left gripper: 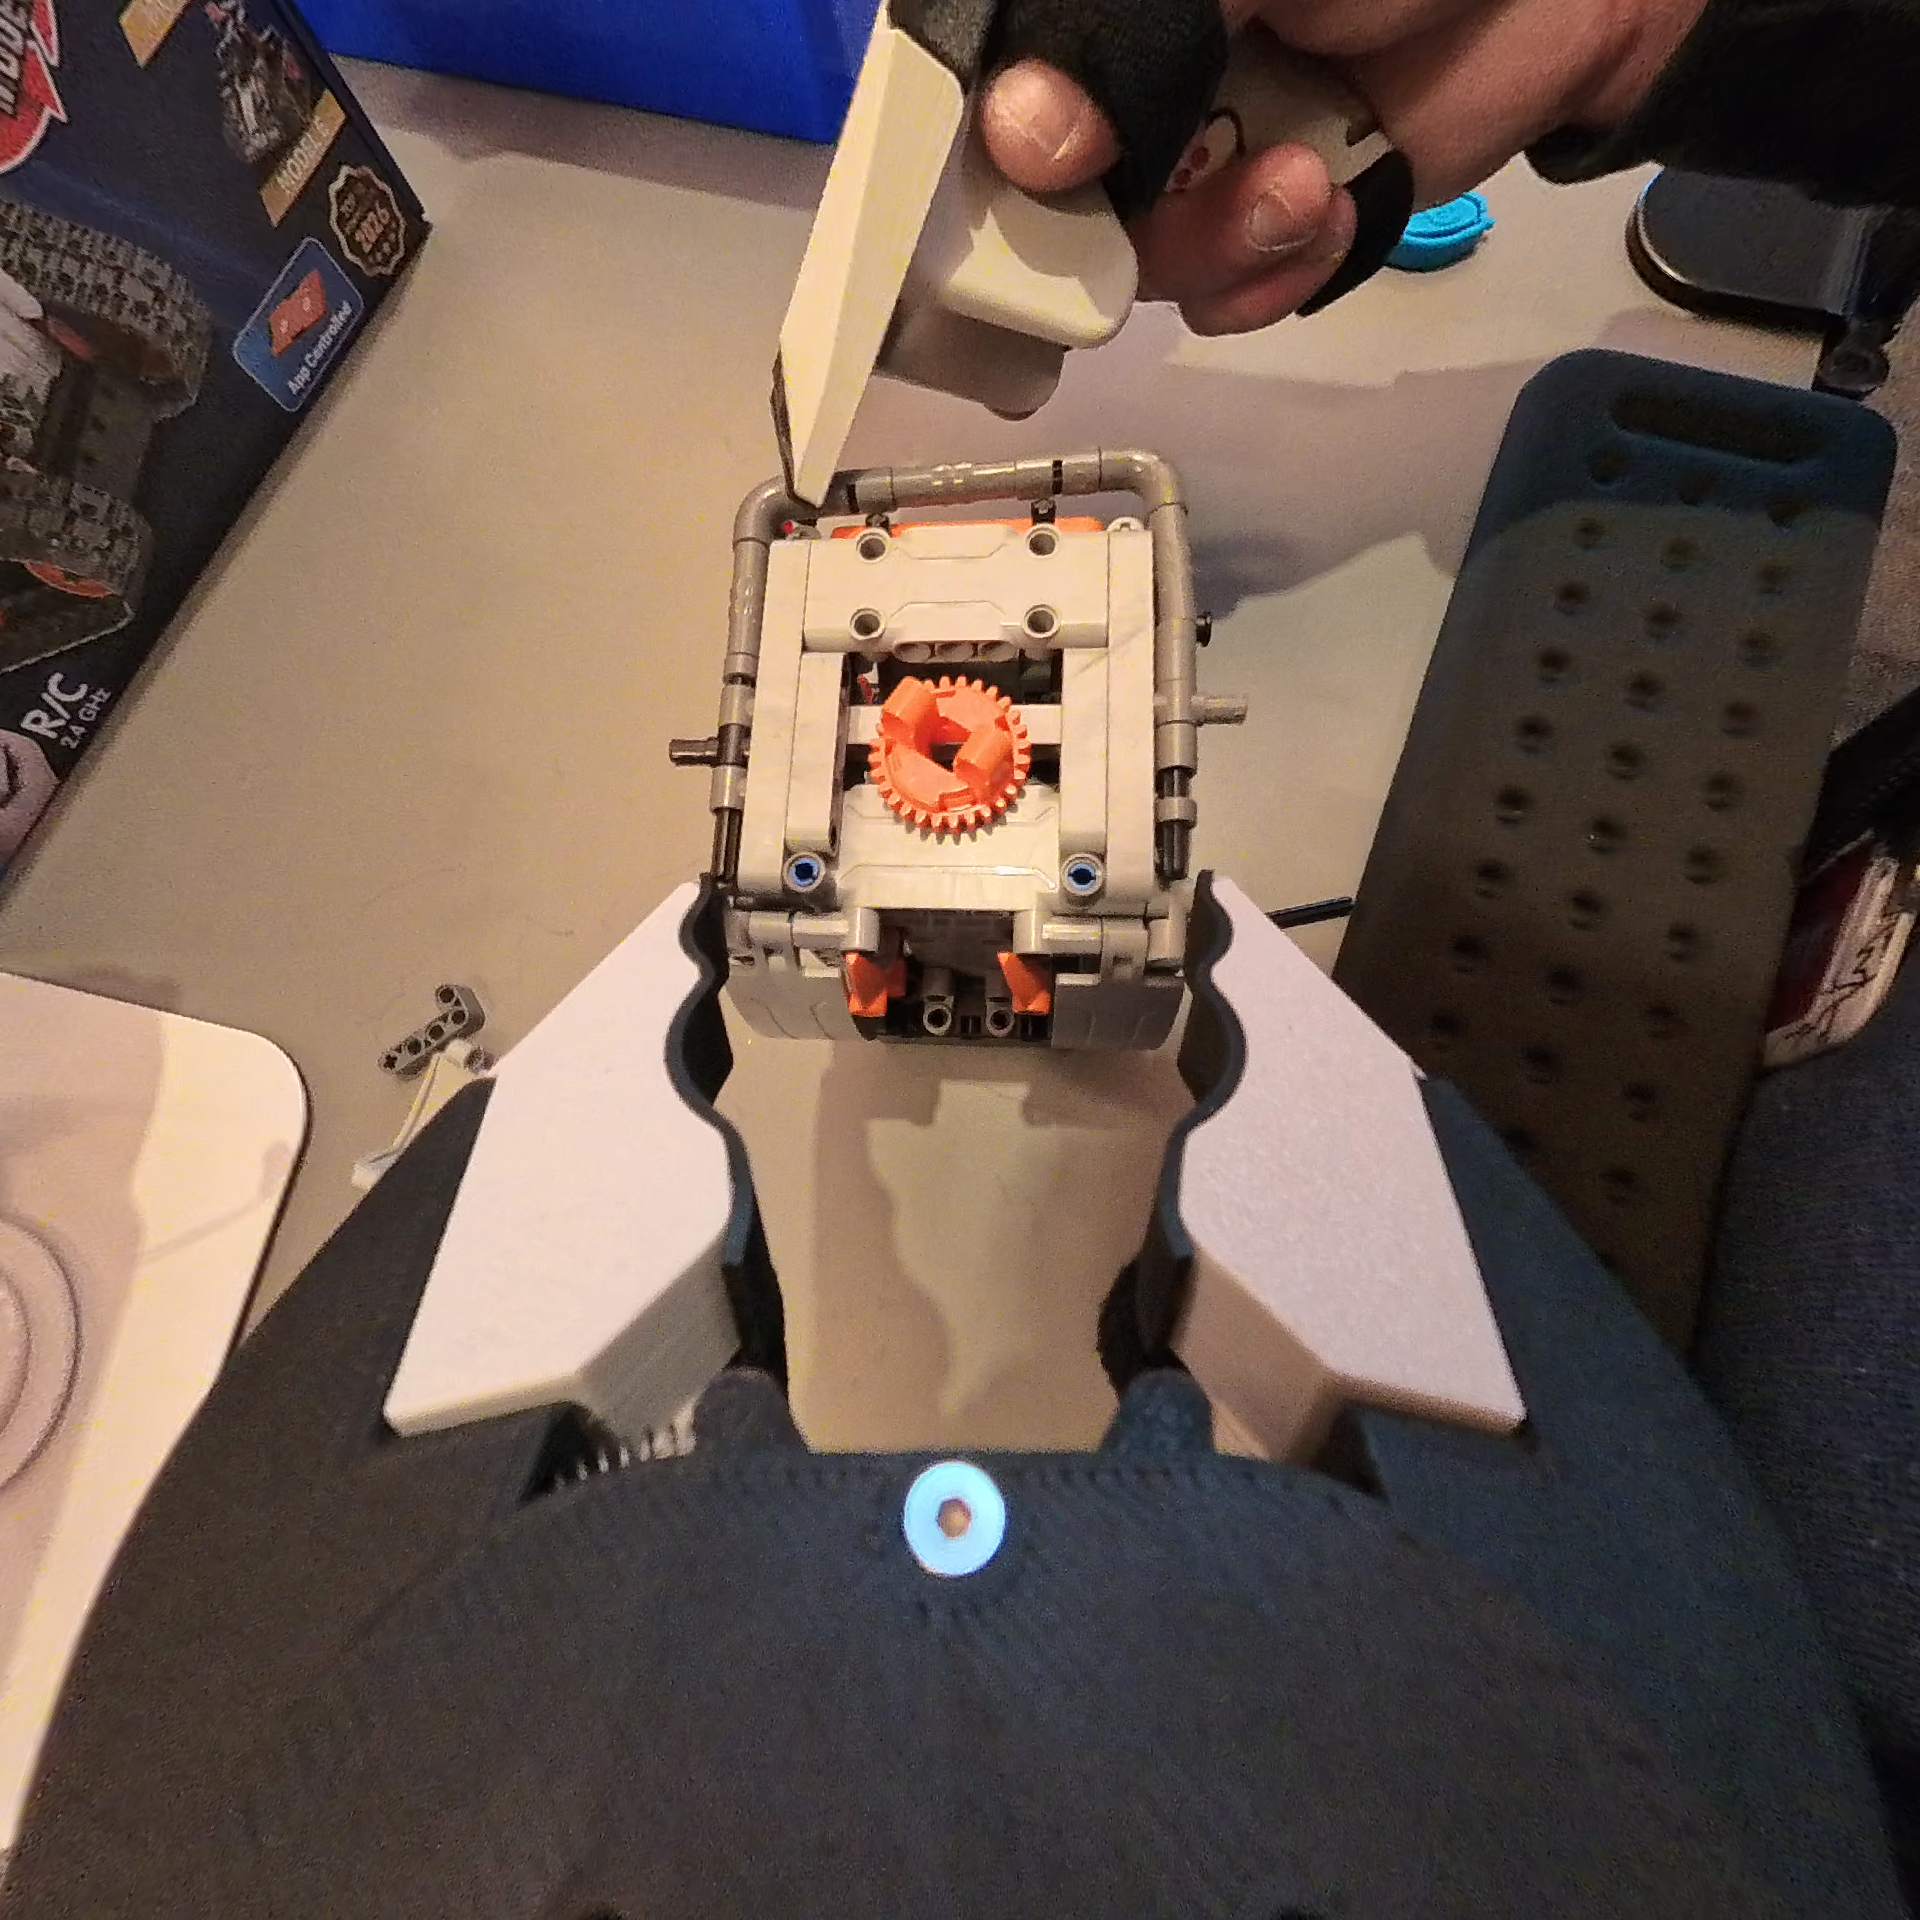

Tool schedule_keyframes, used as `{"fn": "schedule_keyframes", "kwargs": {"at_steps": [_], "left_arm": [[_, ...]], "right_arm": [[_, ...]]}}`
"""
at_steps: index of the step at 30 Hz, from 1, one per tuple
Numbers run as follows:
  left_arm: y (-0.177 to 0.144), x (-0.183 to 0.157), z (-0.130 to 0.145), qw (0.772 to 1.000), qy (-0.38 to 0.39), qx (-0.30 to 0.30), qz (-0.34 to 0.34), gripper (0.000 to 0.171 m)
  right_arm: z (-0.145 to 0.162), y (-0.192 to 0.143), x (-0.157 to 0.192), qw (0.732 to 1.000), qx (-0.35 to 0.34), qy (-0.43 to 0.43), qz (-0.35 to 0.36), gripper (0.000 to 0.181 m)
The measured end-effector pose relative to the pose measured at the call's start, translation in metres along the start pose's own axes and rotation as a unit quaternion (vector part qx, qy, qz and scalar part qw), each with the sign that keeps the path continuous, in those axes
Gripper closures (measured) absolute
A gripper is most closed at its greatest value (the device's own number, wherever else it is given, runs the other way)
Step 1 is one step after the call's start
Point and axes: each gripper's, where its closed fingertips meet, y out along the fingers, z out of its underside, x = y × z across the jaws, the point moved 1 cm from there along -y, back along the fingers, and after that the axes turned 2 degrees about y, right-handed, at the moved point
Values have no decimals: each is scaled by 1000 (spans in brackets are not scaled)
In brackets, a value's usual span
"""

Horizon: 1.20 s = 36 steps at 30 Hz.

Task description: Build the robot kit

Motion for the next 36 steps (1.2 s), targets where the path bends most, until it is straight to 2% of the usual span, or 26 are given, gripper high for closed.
{"fn": "schedule_keyframes", "kwargs": {"at_steps": [8,19,26,36], "left_arm": [[3,-1,-2,1000,20,5,9,84],[5,2,-5,1000,11,0,18,85],[7,2,-6,1000,20,1,21,86],[8,2,-8,1000,22,0,18,89]], "right_arm": [[4,-2,1,1000,2,-2,0,173],[9,-8,2,1000,-3,0,-1,170],[13,-11,3,1000,-6,2,-2,174],[13,-16,2,999,-44,10,8,175]]}}
